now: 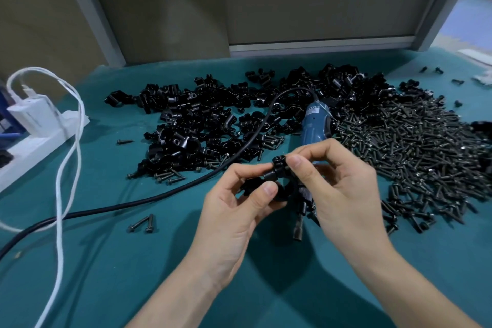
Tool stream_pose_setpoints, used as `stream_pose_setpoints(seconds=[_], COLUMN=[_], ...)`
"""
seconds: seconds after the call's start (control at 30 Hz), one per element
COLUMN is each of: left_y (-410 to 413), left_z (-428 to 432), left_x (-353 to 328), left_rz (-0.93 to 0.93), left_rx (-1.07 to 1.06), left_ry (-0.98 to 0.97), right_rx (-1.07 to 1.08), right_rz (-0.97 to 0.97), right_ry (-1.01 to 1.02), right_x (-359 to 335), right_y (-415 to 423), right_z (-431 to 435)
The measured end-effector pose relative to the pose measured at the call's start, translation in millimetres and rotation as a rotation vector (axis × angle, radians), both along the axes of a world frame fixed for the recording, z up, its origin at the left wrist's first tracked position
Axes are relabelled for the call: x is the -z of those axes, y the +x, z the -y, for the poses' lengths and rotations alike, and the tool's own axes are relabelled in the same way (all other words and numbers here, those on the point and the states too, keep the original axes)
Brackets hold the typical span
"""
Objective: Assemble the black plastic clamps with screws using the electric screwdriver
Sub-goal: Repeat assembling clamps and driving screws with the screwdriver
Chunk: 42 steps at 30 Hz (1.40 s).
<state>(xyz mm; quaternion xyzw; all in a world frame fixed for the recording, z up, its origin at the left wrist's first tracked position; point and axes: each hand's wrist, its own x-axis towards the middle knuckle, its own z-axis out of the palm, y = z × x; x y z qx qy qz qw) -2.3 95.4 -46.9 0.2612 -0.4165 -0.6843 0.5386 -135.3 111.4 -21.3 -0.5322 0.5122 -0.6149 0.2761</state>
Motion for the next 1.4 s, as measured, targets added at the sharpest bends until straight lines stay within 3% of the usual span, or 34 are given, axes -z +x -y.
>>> stream_pose_setpoints(seconds=[0.27, 0.43, 0.67, 0.8, 0.97, 1.2, 1.33, 1.4], left_y=[2.3, 6.4, 7.6, 10.5, 12.9, 14.8, 16.6, 16.6], left_z=[2.3, 2.3, 2.2, 4.8, 8.4, 11.1, 12.1, 12.1], left_x=[5.1, 3.6, 4.3, 2.9, -0.1, -3.0, -1.6, -0.8], left_rz=[0.223, 0.484, 0.522, 0.487, 0.331, 0.185, 0.178, 0.208], left_rx=[-0.112, -0.252, -0.316, -0.341, -0.196, -0.037, 0.0, -0.04], left_ry=[-0.114, -0.31, -0.33, -0.344, -0.25, -0.109, -0.106, -0.15], right_rx=[-0.081, -0.187, -0.293, -0.316, -0.235, -0.166, -0.165, -0.163], right_rz=[0.03, 0.218, 0.336, 0.203, 0.055, -0.376, -0.409, -0.294], right_ry=[0.001, 0.125, 0.133, 0.119, 0.019, -0.216, -0.235, -0.17], right_x=[1.7, 4.9, 5.1, 5.0, 1.5, -7.0, -6.0, -3.6], right_y=[0.8, -1.1, -2.1, -1.8, -6.2, -16.2, -17.9, -15.0], right_z=[2.4, 4.8, 3.3, 3.5, 3.0, 2.7, 3.4, 2.4])
